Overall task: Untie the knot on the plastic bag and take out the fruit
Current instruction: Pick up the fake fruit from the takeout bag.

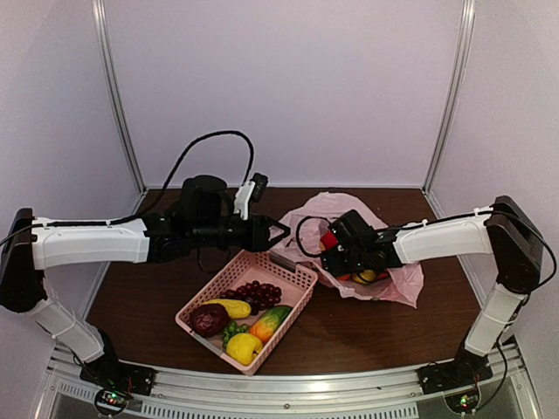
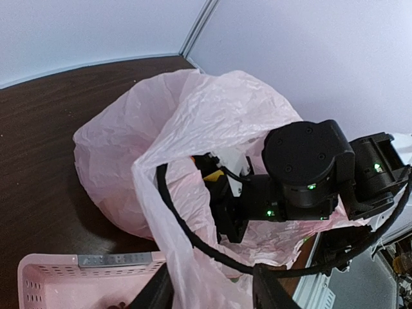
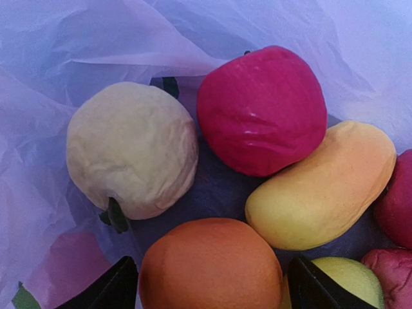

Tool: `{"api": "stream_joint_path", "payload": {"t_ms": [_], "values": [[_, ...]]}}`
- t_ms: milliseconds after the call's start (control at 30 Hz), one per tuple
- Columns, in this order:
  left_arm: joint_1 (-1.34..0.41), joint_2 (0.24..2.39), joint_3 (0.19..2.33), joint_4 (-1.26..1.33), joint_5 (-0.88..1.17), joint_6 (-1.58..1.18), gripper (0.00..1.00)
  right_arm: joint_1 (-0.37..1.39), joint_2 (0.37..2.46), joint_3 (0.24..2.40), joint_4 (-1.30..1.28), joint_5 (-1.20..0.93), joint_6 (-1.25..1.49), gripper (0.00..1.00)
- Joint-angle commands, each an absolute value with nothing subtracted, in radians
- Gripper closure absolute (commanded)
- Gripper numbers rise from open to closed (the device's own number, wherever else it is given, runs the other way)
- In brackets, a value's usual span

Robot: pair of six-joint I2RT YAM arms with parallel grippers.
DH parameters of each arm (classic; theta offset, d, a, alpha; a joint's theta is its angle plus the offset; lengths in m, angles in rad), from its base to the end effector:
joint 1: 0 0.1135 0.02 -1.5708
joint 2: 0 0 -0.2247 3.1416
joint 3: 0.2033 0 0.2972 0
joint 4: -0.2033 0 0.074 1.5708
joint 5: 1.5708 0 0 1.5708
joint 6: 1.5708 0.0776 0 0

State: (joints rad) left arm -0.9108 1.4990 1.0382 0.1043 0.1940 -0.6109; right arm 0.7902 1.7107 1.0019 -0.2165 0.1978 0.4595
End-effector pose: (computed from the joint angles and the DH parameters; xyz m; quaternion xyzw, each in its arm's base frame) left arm 0.2530 -0.3504 0.2095 0.1768 0.8000 -0.4492 0.3564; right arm 0.2935 0.2746 0.0722 -0.1244 0.9360 0.1087 0.3108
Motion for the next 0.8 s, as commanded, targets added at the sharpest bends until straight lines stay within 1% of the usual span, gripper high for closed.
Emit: {"api": "stream_joint_path", "payload": {"t_ms": [0, 33, 133, 200, 267, 333, 433, 500, 767], "values": [[-0.914, 1.475, 1.053, 0.12, 0.168, -0.6, 0.53, 0.795, 1.754, 1.031, -0.249, 0.192, 0.477, 0.17], [-0.914, 1.467, 1.05, 0.117, 0.161, -0.598, 0.45, 0.795, 1.764, 1.033, -0.254, 0.192, 0.479, 0.17], [-0.914, 1.442, 1.046, 0.102, 0.131, -0.589, 0.27, 0.795, 1.786, 1.034, -0.259, 0.191, 0.487, 0.16], [-0.913, 1.425, 1.046, 0.08, 0.114, -0.577, 0.18, 0.795, 1.795, 1.031, -0.255, 0.189, 0.491, 0.19], [-0.91, 1.408, 1.045, 0.045, 0.101, -0.567, 0.12, 0.795, 1.793, 1.025, -0.248, 0.189, 0.494, 0.25], [-0.902, 1.388, 1.038, 0.021, 0.092, -0.562, 0.09, 0.795, 1.782, 1.021, -0.241, 0.188, 0.495, 0.32], [-0.885, 1.357, 1.02, -0.009, 0.086, -0.557, 0.05, 0.795, 1.75, 1.02, -0.243, 0.191, 0.493, 0.38], [-0.87, 1.335, 1.007, -0.045, 0.079, -0.554, 0.03, 0.795, 1.724, 1.02, -0.248, 0.193, 0.487, 0.39], [-0.725, 1.225, 0.934, -0.182, 0.072, -0.517, 0.03, 0.805, 1.593, 0.979, -0.271, 0.204, 0.469, 0.42]]}}
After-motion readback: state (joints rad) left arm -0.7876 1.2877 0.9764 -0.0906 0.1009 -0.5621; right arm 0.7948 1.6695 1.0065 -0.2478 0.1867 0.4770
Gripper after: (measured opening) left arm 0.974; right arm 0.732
